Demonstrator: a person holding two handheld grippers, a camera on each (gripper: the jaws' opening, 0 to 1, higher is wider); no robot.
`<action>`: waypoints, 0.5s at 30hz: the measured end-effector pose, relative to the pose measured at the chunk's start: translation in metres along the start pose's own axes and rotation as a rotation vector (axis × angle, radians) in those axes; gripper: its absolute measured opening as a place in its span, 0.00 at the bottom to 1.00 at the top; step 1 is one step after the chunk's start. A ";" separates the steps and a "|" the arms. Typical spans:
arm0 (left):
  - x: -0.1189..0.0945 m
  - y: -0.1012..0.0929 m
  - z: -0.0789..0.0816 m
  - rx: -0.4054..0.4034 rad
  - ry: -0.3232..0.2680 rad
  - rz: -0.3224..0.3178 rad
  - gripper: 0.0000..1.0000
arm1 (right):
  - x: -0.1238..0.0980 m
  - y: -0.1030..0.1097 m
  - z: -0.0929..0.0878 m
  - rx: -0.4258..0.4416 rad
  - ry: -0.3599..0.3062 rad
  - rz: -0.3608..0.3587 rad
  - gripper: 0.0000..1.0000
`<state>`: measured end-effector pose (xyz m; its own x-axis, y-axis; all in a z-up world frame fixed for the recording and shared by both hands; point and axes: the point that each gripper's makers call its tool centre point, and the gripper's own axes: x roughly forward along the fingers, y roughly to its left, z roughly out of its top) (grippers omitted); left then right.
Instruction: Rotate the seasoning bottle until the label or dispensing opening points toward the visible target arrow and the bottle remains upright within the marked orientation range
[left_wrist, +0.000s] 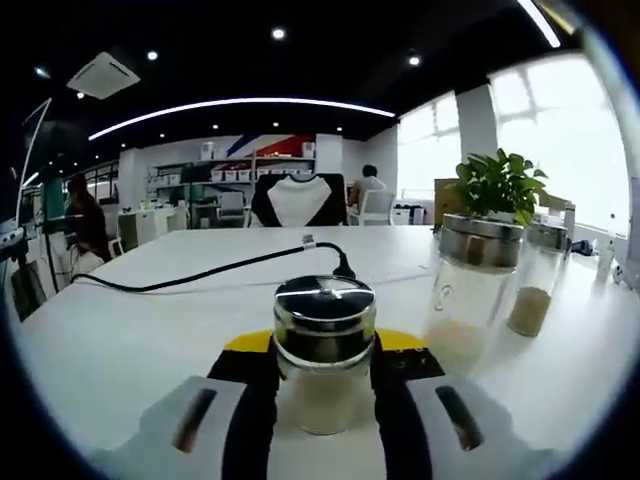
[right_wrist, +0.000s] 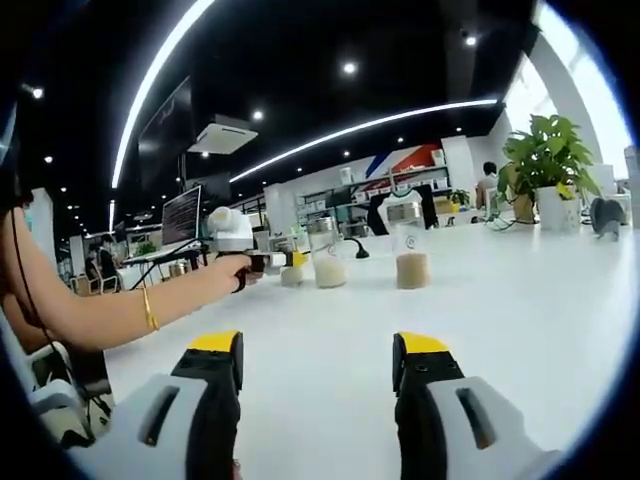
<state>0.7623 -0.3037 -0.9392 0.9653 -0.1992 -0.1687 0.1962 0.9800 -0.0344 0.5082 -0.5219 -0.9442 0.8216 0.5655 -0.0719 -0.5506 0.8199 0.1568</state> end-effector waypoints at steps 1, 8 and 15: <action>-0.001 0.000 0.000 -0.001 -0.001 0.003 0.37 | 0.000 0.000 0.000 -0.002 0.002 0.001 0.60; -0.009 0.002 0.001 -0.022 -0.027 -0.003 0.37 | 0.000 0.003 0.002 -0.009 -0.001 0.007 0.60; -0.020 0.005 0.020 -0.017 -0.069 -0.003 0.37 | 0.000 0.006 0.003 -0.010 0.000 0.009 0.60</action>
<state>0.7473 -0.2949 -0.9164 0.9746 -0.2007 -0.0998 0.1964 0.9792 -0.0515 0.5058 -0.5172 -0.9404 0.8164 0.5732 -0.0702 -0.5598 0.8154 0.1472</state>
